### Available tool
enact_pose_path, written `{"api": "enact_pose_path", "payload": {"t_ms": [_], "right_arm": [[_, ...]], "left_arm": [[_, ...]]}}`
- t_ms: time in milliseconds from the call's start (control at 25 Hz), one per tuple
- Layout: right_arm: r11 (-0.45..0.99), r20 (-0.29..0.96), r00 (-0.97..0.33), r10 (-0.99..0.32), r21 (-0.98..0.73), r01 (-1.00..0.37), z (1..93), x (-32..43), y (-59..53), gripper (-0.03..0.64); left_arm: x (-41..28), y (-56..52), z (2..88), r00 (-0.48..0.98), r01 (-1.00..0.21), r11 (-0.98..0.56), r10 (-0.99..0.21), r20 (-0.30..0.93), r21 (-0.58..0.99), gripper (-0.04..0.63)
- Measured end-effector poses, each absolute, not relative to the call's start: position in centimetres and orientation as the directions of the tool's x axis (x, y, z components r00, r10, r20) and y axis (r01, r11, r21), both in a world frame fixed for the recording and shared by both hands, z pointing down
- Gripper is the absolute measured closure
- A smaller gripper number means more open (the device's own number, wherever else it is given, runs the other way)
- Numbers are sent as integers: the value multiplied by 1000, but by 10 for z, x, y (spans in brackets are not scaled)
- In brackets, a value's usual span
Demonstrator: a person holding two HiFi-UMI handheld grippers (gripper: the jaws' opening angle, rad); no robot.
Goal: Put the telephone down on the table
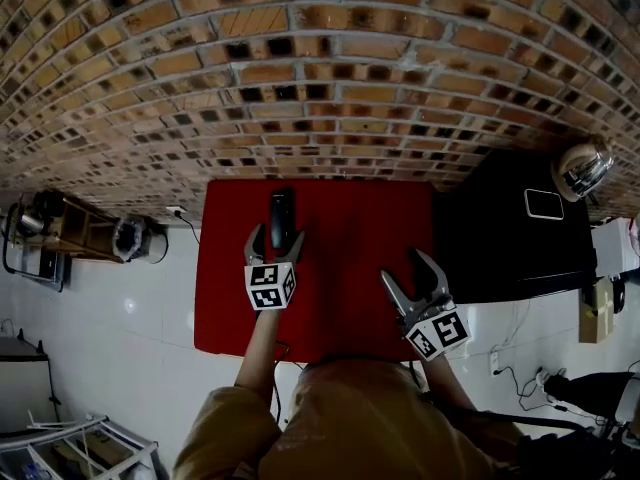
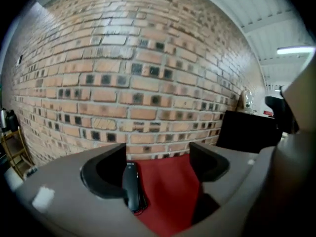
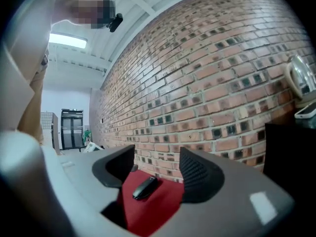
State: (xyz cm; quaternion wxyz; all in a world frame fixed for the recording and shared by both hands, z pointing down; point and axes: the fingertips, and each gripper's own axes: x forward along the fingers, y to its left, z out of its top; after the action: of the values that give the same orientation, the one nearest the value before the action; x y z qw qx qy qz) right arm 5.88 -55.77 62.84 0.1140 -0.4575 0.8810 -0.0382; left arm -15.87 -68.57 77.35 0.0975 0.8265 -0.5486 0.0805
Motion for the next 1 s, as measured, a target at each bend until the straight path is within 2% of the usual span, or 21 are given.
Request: {"api": "enact_pose_path", "payload": {"t_ms": [200,320,440,720,1000], "right_arm": [[531,-183,-501,-846,-189,-826,605,77,-558,342],[484,-165,-457,-874,-224,-846,604,91,-561,342],[472,-156,-448,-880,-199,-859,590,92,-560,342],[500,-232,-469,-852,-94,-861,549,78,-543,344],[485,-212,-461,-862,-78,-871,545,88,-537,344]], "left_arm": [[-142,-612,657,392,-919,-393,-919,47,-13,207],[-138,-579,612,373,-926,-371,-927,-23,-77,207],[-144,-558,583,329,-944,-325,-941,-77,-64,207],[-138,-534,549,303,-953,-301,-939,-160,-41,207],[-123,-526,546,310,-951,-308,-937,-161,-37,207]]}}
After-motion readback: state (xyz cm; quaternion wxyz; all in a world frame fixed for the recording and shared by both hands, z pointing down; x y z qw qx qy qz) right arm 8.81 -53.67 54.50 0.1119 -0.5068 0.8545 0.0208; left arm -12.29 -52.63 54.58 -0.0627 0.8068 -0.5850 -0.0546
